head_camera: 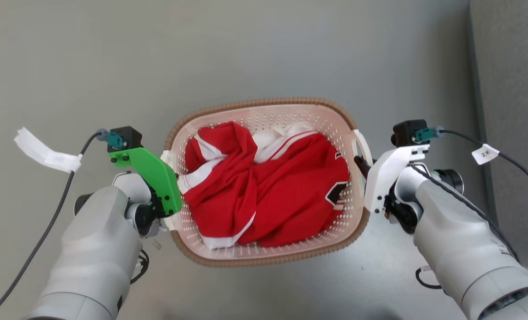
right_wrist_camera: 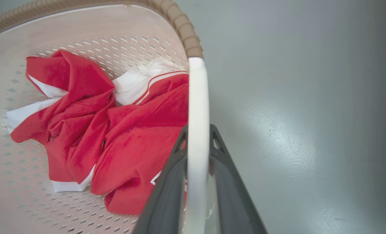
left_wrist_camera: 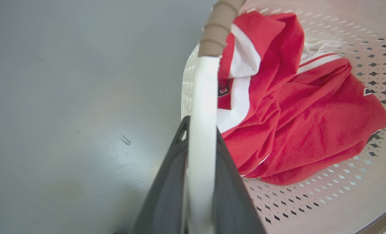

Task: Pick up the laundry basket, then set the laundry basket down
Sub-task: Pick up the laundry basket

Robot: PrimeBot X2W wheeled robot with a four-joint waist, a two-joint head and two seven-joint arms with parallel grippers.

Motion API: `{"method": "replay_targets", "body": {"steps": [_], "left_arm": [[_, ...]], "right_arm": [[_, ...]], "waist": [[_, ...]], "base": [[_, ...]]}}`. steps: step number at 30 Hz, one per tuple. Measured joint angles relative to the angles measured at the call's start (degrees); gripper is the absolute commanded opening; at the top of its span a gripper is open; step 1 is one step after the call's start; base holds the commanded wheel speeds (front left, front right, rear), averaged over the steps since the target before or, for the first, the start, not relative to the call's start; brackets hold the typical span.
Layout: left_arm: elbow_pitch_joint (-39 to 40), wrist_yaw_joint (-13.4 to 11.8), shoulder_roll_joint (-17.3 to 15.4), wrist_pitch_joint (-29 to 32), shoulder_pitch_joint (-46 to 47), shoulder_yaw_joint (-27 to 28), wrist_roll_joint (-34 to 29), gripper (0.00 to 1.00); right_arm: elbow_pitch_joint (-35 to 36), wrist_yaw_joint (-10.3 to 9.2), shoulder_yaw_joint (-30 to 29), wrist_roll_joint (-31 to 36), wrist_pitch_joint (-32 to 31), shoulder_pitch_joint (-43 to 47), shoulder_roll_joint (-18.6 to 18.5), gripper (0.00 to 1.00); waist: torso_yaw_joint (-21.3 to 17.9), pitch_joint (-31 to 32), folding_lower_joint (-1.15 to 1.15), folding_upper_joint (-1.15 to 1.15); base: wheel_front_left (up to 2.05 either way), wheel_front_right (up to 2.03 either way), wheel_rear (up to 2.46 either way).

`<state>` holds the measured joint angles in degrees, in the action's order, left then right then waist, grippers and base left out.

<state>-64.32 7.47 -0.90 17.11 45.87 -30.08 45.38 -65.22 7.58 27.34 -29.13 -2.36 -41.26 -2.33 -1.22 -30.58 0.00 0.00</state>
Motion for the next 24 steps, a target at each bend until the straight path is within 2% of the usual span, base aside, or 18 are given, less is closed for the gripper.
{"method": "replay_targets", "body": {"steps": [24], "left_arm": [[-1.5, 0.0, -0.6, 5.6, -4.6, -1.5, 4.5, 0.0]], "right_arm": [[0.7, -0.02, 3.4, -9.8, -11.0, 4.3, -0.1, 0.0]], "waist": [[-0.5, 16.4, 0.0, 0.0]], "base": [[0.0, 0.0, 0.0]]}}
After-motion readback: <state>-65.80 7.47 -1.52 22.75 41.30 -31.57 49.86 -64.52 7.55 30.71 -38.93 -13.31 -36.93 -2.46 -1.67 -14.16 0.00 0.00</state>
